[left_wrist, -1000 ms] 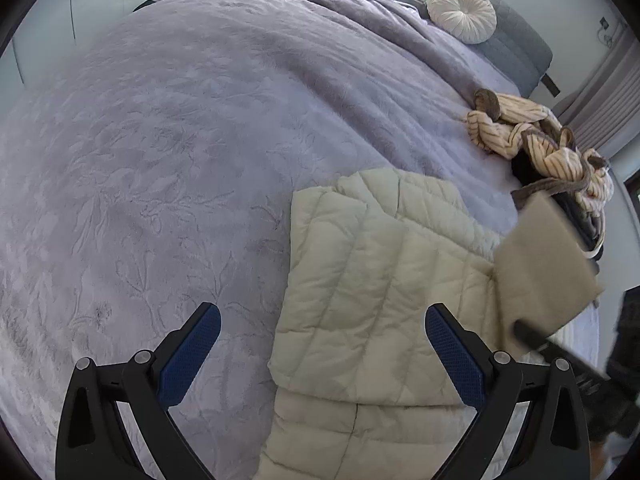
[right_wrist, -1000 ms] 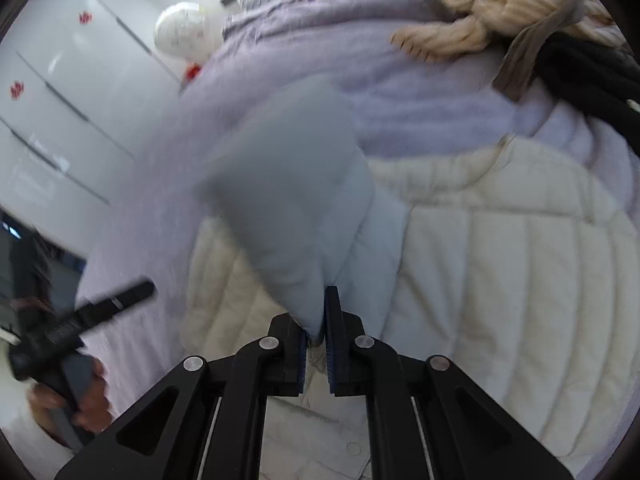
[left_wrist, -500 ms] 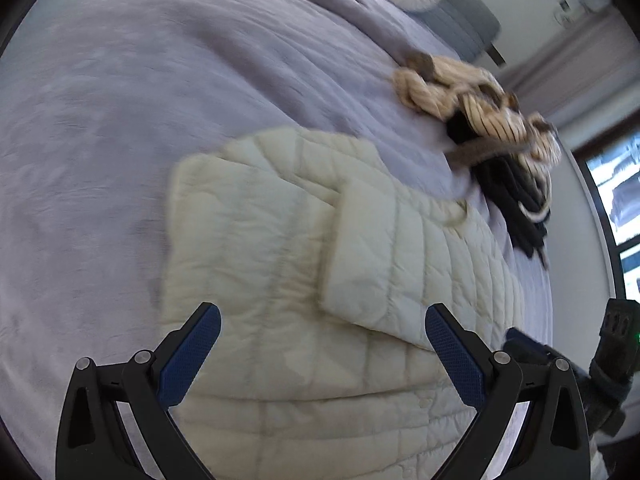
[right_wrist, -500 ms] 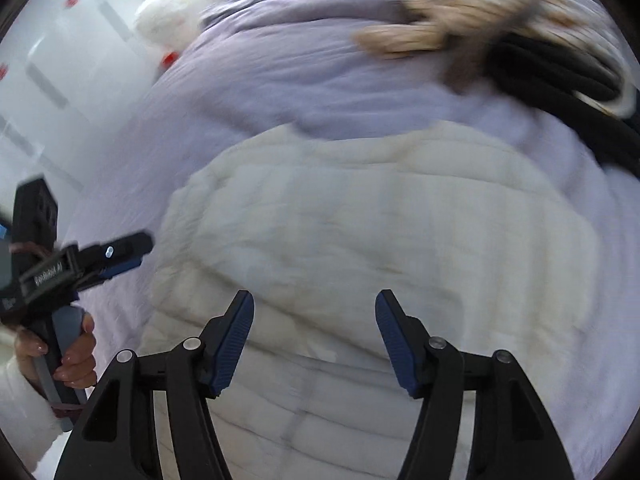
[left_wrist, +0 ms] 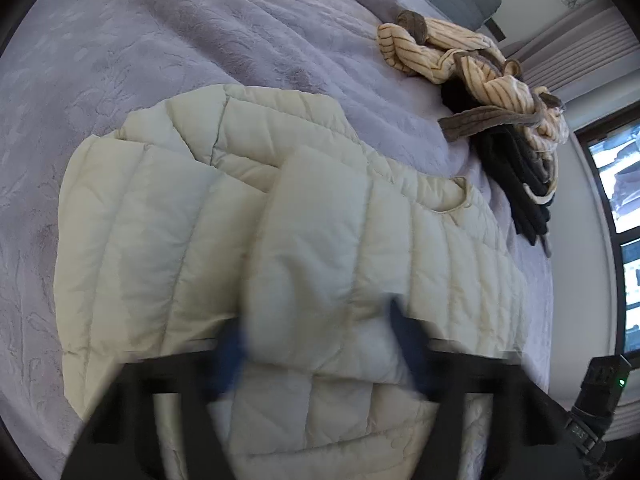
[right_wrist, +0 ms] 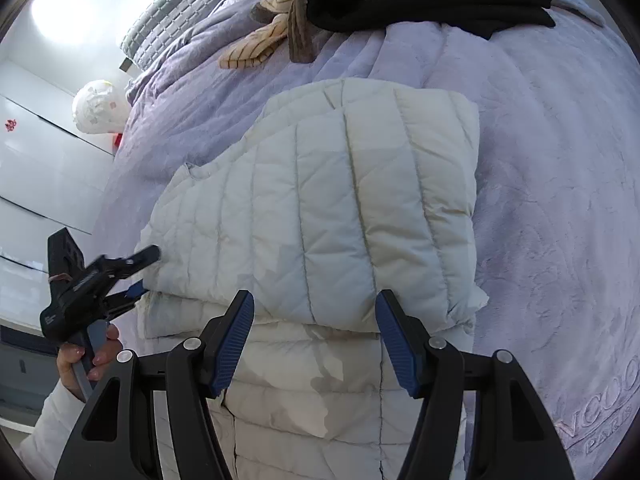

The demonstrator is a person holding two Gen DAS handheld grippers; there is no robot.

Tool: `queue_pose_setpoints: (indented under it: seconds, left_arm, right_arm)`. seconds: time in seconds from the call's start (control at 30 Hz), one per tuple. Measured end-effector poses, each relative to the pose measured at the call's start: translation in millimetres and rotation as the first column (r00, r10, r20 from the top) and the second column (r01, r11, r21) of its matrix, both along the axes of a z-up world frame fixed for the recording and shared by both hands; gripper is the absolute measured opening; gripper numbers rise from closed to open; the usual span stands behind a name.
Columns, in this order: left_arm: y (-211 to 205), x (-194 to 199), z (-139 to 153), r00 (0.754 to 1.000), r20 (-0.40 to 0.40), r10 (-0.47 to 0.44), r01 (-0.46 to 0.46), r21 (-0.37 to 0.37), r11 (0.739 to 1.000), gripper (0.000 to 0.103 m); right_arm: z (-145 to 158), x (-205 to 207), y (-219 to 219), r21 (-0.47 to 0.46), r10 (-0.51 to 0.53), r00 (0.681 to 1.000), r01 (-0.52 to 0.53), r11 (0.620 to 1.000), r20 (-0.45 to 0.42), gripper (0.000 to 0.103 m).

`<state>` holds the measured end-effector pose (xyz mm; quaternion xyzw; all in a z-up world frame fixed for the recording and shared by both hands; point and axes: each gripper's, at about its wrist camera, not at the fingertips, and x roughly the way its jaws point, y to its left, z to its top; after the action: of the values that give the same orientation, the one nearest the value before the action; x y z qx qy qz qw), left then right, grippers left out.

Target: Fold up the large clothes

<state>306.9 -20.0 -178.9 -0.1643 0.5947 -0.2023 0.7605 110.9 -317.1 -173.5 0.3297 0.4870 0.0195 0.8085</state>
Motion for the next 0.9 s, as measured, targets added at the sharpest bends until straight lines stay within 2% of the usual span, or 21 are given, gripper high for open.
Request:
queue_pose_setpoints:
  seconds: [0.03, 0.07, 0.3, 0.4, 0.5, 0.77, 0.8, 0.9]
  left_arm:
    - [0, 1, 0, 1.000, -0.005, -0.008, 0.008, -0.006, 1.000, 0.011]
    - [0, 0, 1, 1.000, -0.006, -0.008, 0.008, -0.013, 1.000, 0.006]
    - [17, -29, 29, 0.996, 0.085, 0.006, -0.004, -0.025, 1.000, 0.006]
    - [29, -42, 22, 0.998, 0.063, 0.014, -0.014, -0.005, 1.000, 0.006]
    - [33, -47, 7, 0.999, 0.031, 0.014, -0.015, 0.055, 0.998, 0.006]
    - [35, -51, 0, 0.999, 0.047, 0.002, -0.007, 0.104, 0.995, 0.006]
    - [34, -51, 1, 0.999, 0.051, -0.003, -0.002, 0.111, 0.994, 0.006]
    - [30, -52, 2, 0.998, 0.056, -0.015, 0.007, 0.133, 0.991, 0.006]
  right_arm:
    - [1, -1, -2, 0.002, -0.003, 1.000, 0.003, 1.000, 0.004, 0.067]
    - [1, -1, -3, 0.003, -0.007, 1.000, 0.007, 1.000, 0.007, 0.067]
    - [10, -16, -23, 0.005, -0.058, 0.998, 0.058, 0.998, 0.031, 0.067]
    - [11, -22, -32, 0.014, -0.086, 0.996, 0.086, 0.996, 0.036, 0.067]
    - [6, -25, -40, 0.031, -0.111, 0.994, 0.110, 0.993, 0.019, 0.067]
    - [8, -25, -53, 0.006, -0.163, 0.986, 0.162, 0.987, 0.029, 0.067]
    - [11, -24, -54, -0.001, -0.170, 0.985, 0.170, 0.985, 0.042, 0.064]
    - [19, -16, -56, -0.009, -0.158, 0.985, 0.159, 0.987, 0.073, 0.034]
